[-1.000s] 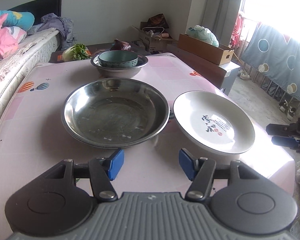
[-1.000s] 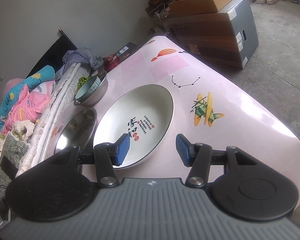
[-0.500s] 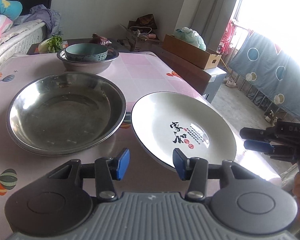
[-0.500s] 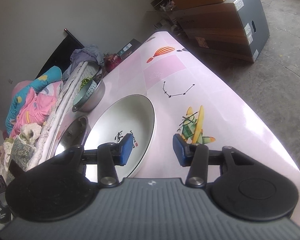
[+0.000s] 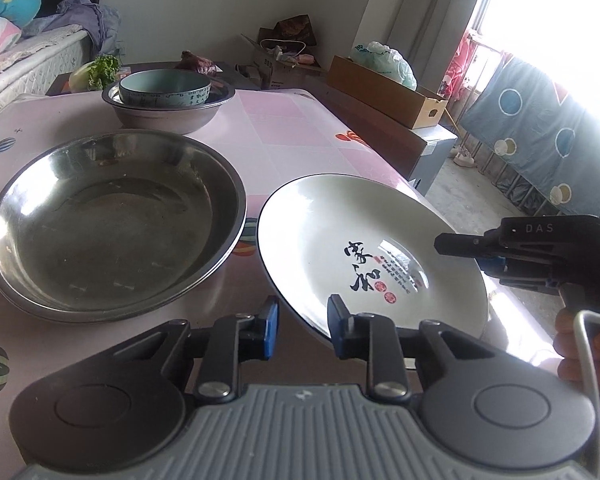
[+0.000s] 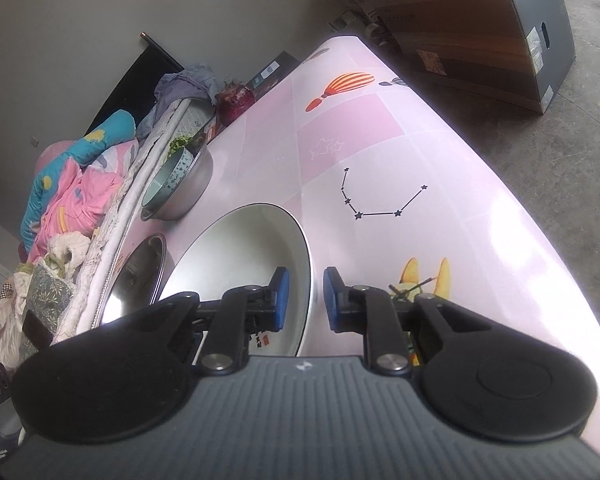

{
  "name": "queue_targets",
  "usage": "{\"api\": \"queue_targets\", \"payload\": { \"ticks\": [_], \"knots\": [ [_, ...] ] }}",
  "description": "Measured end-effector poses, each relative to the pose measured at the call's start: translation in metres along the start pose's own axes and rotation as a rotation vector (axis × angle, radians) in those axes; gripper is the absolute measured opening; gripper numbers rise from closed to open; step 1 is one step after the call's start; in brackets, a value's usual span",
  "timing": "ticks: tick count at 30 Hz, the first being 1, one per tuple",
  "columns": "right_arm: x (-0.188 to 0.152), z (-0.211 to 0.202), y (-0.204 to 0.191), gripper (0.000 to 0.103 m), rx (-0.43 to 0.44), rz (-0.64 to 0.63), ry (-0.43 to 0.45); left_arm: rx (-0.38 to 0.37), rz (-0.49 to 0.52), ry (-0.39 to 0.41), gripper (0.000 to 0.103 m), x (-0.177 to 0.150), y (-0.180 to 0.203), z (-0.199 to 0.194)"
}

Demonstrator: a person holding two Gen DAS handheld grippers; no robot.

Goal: Organize plates and bowls
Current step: 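Lift the white calligraphy plate off the table with both grippers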

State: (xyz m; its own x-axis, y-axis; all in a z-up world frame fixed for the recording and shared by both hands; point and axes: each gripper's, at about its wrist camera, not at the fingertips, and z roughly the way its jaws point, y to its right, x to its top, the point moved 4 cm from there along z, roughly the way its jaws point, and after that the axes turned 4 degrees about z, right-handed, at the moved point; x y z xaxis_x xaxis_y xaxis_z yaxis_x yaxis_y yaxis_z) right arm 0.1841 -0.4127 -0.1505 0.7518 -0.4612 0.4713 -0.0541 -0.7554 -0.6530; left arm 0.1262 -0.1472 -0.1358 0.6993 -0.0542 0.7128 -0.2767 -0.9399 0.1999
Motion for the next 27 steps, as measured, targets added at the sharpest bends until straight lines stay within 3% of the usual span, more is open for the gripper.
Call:
{"api": "queue_targets", "payload": {
  "ticks": [10, 27],
  "knots": [
    [-0.018, -0.010, -0.007, 0.018, -0.027, -0.014, -0.029, 0.002, 0.005, -0.012, 0.026, -0.005, -0.002, -0.007],
    [-0.094, -0.057, -0.029, 0.019, -0.076, 0.000, -0.038, -0.066, 0.027, -0.073, 0.026, -0.044, -0.015, -0.060]
  ]
}}
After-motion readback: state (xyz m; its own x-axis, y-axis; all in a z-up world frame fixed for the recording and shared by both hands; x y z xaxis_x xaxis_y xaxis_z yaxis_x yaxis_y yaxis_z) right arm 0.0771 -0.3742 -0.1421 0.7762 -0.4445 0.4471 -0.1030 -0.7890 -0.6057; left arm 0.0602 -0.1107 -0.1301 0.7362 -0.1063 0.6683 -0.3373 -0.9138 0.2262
